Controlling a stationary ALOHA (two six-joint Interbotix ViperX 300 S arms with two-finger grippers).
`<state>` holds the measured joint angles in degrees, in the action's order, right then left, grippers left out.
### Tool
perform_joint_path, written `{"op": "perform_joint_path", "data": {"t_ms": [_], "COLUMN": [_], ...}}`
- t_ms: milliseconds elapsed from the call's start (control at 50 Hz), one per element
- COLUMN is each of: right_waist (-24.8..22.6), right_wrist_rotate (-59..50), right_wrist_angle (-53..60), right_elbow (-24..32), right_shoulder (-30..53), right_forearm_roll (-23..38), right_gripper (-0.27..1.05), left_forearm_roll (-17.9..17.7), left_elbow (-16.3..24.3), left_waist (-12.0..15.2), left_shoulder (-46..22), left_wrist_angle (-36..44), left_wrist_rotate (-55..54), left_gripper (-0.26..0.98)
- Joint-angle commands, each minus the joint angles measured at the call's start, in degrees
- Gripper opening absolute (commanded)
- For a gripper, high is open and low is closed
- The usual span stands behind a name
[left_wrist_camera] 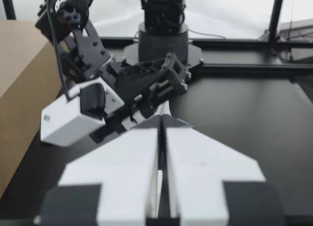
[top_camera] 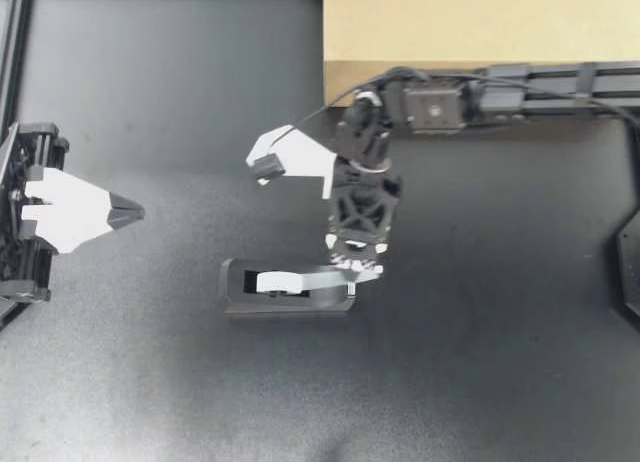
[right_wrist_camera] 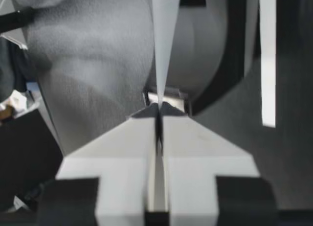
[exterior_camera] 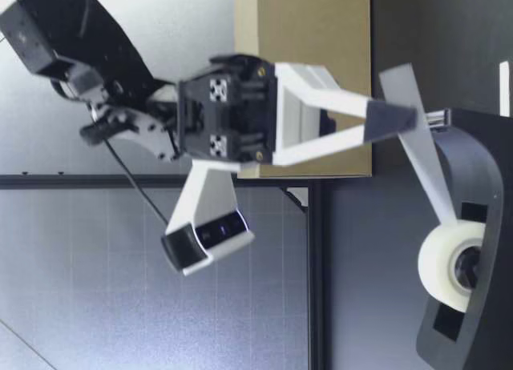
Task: Cut a small piece of tape from the tape dispenser then place it on the cardboard box's edge.
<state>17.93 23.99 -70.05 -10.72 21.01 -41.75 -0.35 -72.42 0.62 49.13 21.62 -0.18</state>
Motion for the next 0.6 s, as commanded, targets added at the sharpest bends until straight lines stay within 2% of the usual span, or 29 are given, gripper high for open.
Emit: {"op": "perform_joint_path", "data": {"t_ms": [0, 220, 580], "right_waist": [0.6, 0.6, 0.6], "right_wrist_rotate": [0.1, 0.3, 0.1], "right_wrist_angle": [0.4, 1.1, 1.2], "right_elbow": [-1.1, -3.9, -3.9], "right_shoulder": [-3.6, -4.7, -5.8], "right_forearm_roll": [-0.1, -0.1, -1.1], "right_gripper": [-0.05, -0.05, -0.05], "left_forearm_roll": [-0.1, -0.1, -0.1], "left_elbow": [1.0, 1.1, 0.9], "left_waist": [0.1, 0.1, 0.1], "left_shoulder": [-0.3, -0.2, -0.3], "left_wrist_angle": [0.5, 0.5, 0.5], "left_wrist_rotate": [0.0, 0.0, 0.2], "left_gripper": [-0.11, -0.11, -0.11]}}
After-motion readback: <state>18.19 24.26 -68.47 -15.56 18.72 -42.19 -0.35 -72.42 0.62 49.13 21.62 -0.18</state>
